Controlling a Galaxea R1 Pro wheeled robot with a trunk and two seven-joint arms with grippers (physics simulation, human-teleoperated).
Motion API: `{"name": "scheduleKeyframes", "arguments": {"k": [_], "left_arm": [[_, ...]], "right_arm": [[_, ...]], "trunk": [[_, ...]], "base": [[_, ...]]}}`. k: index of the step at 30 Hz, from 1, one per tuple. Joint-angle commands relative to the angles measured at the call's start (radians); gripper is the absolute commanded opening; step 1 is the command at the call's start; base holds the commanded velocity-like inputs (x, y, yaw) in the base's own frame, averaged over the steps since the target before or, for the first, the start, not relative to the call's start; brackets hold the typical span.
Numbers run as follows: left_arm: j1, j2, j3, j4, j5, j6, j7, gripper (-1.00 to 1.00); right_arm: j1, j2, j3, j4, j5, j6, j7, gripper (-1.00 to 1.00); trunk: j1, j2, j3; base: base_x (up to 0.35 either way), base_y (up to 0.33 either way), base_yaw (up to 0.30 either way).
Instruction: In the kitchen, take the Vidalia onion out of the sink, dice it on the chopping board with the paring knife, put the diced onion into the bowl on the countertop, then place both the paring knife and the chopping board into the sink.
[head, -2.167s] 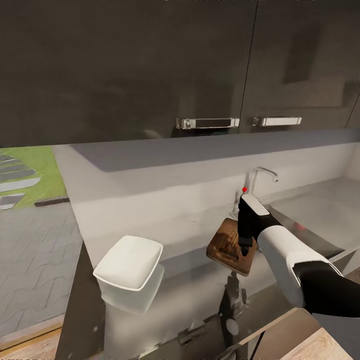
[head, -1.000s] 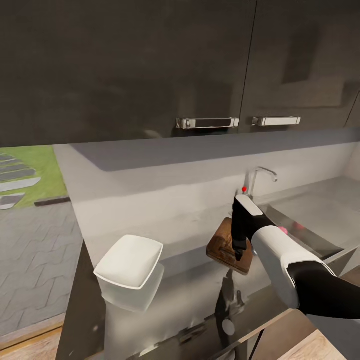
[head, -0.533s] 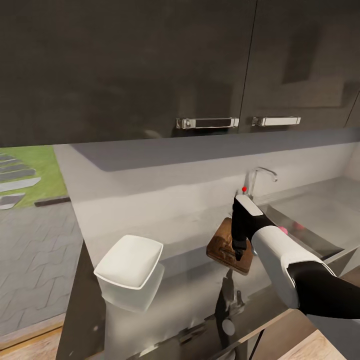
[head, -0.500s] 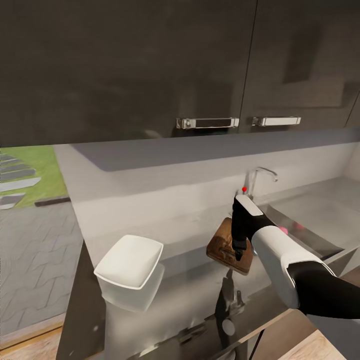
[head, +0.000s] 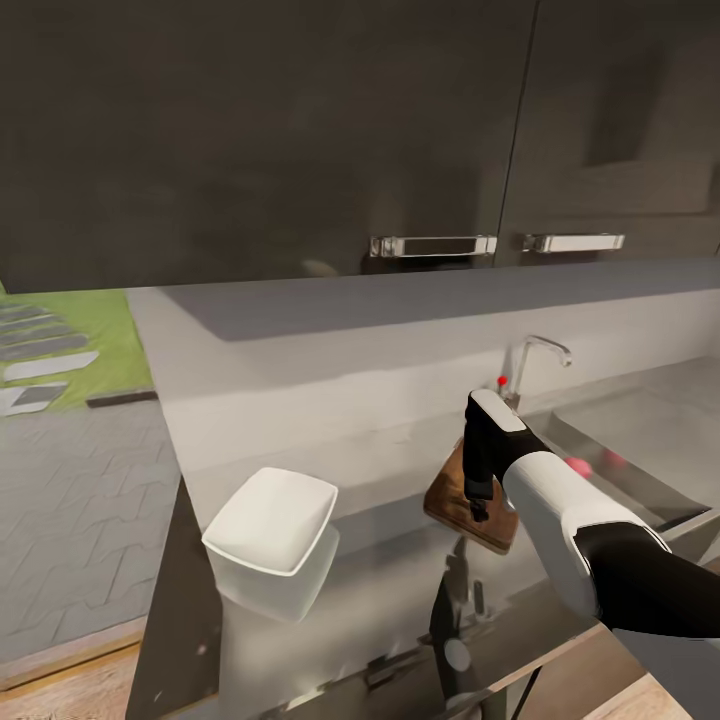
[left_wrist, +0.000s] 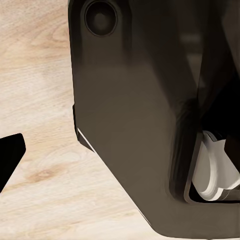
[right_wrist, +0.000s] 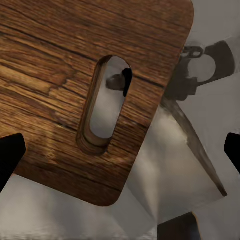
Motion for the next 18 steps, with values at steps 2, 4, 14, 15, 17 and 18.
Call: {"name": "scheduleKeyframes", "arguments": {"k": [2,4,14,15,17,18], "left_arm": [[0.001,-0.001,0.0,-0.002,0.001,-0.001,0.0,1.0],[0.001,0.0,0.0,-0.002,0.001,-0.001,0.0,1.0],[0.001,0.0,0.0,-0.002,0.001,-0.001,0.0,1.0],[0.001,0.0,0.0,-0.002,0.001,-0.001,0.0,1.0],[0.001,0.0,0.0,-0.002,0.001,-0.001,0.0,1.0],[0.001,0.0,0.0,-0.002,0.001,-0.001,0.0,1.0]], "right_arm": [[-0.001,-0.001,0.008,0.0,-0.008,-0.006,-0.001,1.0],[-0.001,-0.001,0.008,0.0,-0.007,-0.006,0.0,1.0],[-0.001,-0.001,0.007,0.0,-0.008,-0.006,0.001,1.0],[-0.001,-0.001,0.007,0.0,-0.008,-0.006,0.001,1.0],[-0.001,-0.001,0.007,0.0,-0.008,-0.006,-0.002,1.0],[-0.001,-0.001,0.007,0.0,-0.007,-0.006,-0.005,1.0]], "trunk": [[0.0,-0.001,-0.001],[0.0,-0.001,-0.001],[0.0,-0.001,-0.007],[0.0,-0.001,-0.008],[0.0,-0.001,-0.009],[0.0,-0.001,-0.009]], "base": [[0.0,0.0,0.121],[0.0,0.0,0.042],[0.0,0.0,0.007],[0.0,0.0,0.0],[0.0,0.0,0.0],[0.0,0.0,0.0]]}}
